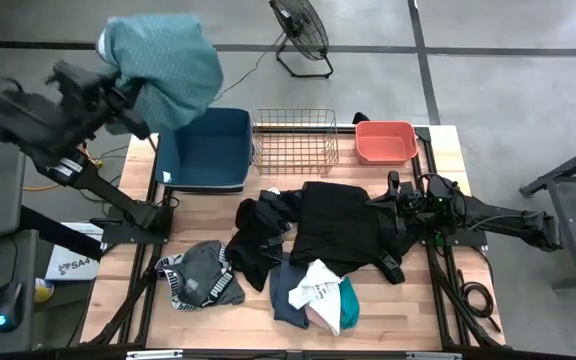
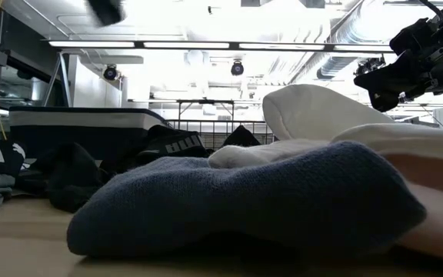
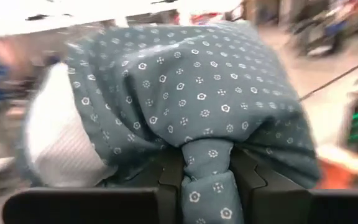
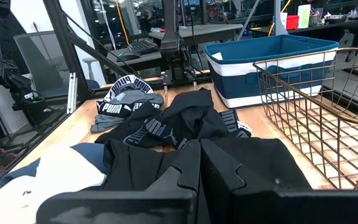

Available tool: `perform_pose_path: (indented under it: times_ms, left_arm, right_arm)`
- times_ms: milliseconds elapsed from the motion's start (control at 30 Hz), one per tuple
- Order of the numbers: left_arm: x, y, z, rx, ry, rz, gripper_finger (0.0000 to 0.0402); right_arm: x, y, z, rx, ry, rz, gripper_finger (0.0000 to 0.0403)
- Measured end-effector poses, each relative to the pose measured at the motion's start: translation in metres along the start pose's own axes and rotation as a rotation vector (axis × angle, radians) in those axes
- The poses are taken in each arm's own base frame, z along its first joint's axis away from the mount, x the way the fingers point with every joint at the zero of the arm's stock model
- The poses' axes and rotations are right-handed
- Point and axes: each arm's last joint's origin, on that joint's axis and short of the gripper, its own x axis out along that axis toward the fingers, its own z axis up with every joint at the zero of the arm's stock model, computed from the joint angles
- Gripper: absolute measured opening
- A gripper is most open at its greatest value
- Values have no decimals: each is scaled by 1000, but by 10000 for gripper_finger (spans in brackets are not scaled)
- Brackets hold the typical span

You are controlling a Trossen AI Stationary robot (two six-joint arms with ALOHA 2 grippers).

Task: Pick & Place Cloths
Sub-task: Put the blue shirt into the blue bin

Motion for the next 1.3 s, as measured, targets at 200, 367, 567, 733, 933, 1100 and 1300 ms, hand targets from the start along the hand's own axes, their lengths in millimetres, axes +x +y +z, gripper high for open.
perform_pose_path:
  times_ms: [200,367,567,733,933,1100,1300]
  left_arm:
    - [9,-28,-13,123,17,45,59]
    - [35,-46,-38,226,153,89,59]
    - [90,-57,-80,300,421,163,59]
    - [134,-45,-115,255,639,184,59]
    - [179,-32,-161,210,874,232,59]
    - [207,-35,-199,242,1023,295,59]
    - [231,-49,-239,269,1173,278,59]
  right_arm:
    - [0,0,0,0,0,0,4]
    - [0,0,0,0,0,0,4]
    - [0,0,0,0,0,0,4]
    - [0,0,0,0,0,0,4]
    - [0,0,0,0,0,0,4]
    - [0,0,0,0,0,0,4]
    - [0,0,0,0,0,0,4]
